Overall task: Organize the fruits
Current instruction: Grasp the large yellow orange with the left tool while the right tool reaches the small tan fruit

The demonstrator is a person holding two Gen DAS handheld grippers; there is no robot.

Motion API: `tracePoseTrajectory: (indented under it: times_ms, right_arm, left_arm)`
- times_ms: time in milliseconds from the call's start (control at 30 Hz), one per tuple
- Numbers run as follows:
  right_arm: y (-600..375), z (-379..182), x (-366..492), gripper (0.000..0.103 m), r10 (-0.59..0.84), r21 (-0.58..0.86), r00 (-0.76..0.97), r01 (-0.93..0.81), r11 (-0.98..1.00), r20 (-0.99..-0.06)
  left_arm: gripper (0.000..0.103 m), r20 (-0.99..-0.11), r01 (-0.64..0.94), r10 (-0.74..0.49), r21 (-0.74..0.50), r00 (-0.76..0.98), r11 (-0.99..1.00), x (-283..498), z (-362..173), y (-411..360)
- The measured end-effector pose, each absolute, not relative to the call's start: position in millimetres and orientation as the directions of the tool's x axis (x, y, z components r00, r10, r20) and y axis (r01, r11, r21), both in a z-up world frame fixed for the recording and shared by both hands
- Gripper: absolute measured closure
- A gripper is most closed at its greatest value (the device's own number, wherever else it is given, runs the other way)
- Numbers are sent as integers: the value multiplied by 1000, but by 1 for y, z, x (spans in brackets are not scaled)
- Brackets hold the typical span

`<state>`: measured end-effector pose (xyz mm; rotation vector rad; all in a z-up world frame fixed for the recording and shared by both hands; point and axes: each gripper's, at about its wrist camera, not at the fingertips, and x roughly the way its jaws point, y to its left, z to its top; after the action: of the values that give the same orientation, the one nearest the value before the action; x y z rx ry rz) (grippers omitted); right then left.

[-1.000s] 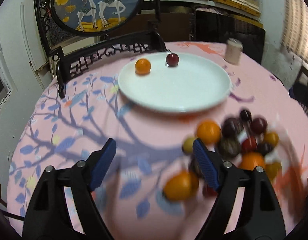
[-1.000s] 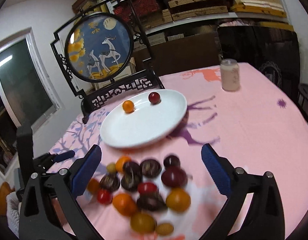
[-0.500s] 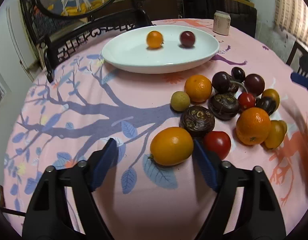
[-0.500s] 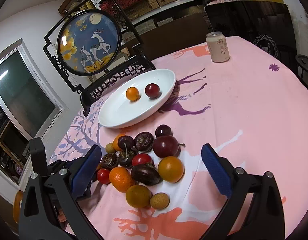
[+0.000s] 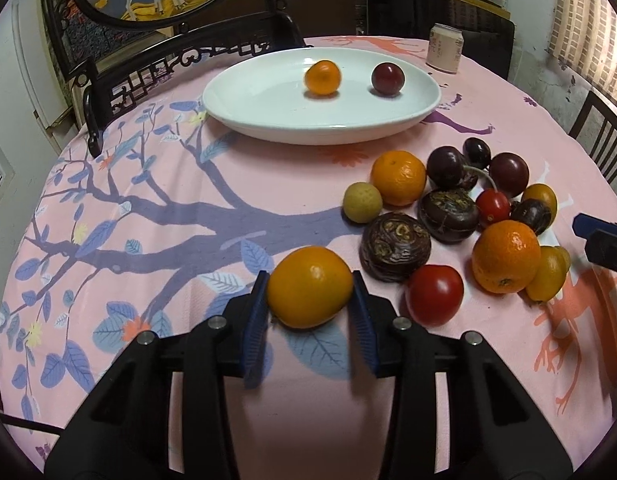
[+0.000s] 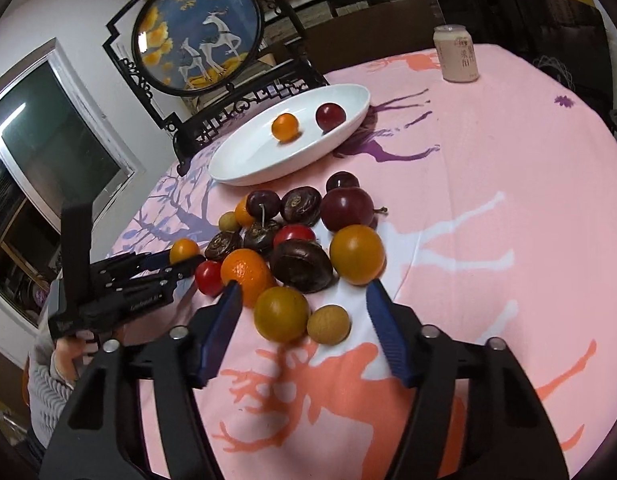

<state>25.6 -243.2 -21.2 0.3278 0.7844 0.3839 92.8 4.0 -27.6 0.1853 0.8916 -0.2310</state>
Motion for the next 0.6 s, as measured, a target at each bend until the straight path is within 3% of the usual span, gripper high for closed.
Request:
tracePoseTrajectory:
  times_ms: [167,367,600]
  right_arm:
    - [-244,-29,26,63,416,392,633,-187,901,-653]
    - [-231,-32,22,65,369,306,639,-212,928,-675]
    - [-239,-30,15,67,370,312,646,-208,927,-668]
  left_arm:
    - [62,-787,272,-120,63,605,960,93,-28,5]
    - [62,-786,272,-117,66,607,960,93,-28,5]
    - [61,-780,254,-114,59,615,966,94,-25,11]
